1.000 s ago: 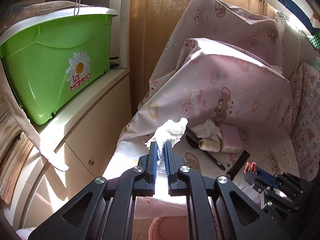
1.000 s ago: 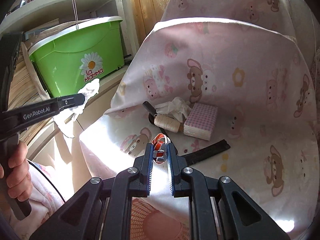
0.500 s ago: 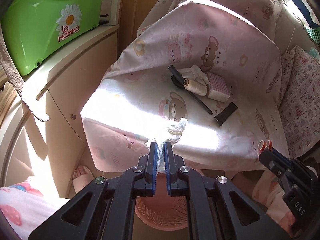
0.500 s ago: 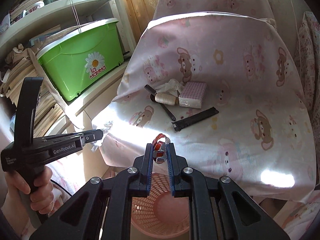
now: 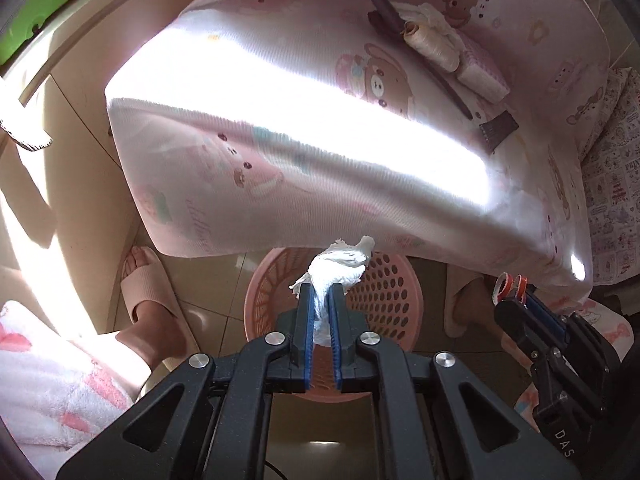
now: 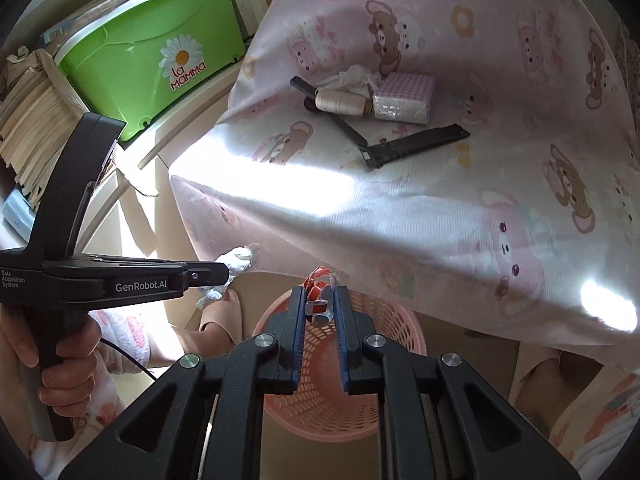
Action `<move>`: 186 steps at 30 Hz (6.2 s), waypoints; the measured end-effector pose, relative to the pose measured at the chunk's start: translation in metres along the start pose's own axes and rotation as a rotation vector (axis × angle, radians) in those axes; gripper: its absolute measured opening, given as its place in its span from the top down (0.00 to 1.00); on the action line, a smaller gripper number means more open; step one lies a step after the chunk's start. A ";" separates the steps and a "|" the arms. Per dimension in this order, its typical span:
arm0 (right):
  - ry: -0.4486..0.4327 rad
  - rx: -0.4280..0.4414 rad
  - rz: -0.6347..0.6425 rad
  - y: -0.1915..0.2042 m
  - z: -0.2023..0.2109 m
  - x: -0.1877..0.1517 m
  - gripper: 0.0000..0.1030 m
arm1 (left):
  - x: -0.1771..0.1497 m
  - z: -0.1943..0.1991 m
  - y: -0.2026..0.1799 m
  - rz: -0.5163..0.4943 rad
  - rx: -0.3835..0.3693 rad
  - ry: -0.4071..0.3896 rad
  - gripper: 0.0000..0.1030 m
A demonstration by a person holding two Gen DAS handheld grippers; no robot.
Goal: Collect trash
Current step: 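Carry tissue and cap over the pink wastebasket and open both tools, then lift both tools back toward the remaining items on the cloth, then grasp the beige twine spool with the left tool while the right tool grasps the pink tissue pack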
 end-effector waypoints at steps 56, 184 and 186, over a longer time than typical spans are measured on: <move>0.179 -0.255 0.018 -0.038 -0.084 -0.056 0.45 | -0.009 -0.049 0.031 0.031 0.259 0.081 0.18; -0.199 -0.243 -0.189 -0.076 -0.071 0.151 0.47 | 0.169 0.074 -0.016 -0.044 0.280 -0.483 0.54; -0.217 -0.221 -0.192 -0.076 -0.072 0.150 0.48 | 0.169 0.073 -0.016 -0.035 0.266 -0.476 0.54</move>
Point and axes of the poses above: each gripper's, at about its wrist camera, not at the fingertips, and z roughly against the way its jaws point, y to its left, x to its top, the point moved 8 cm from there along -z, roughly the way its jaws point, and after that the axes turned 1 degree about x, right-handed, at the moved point
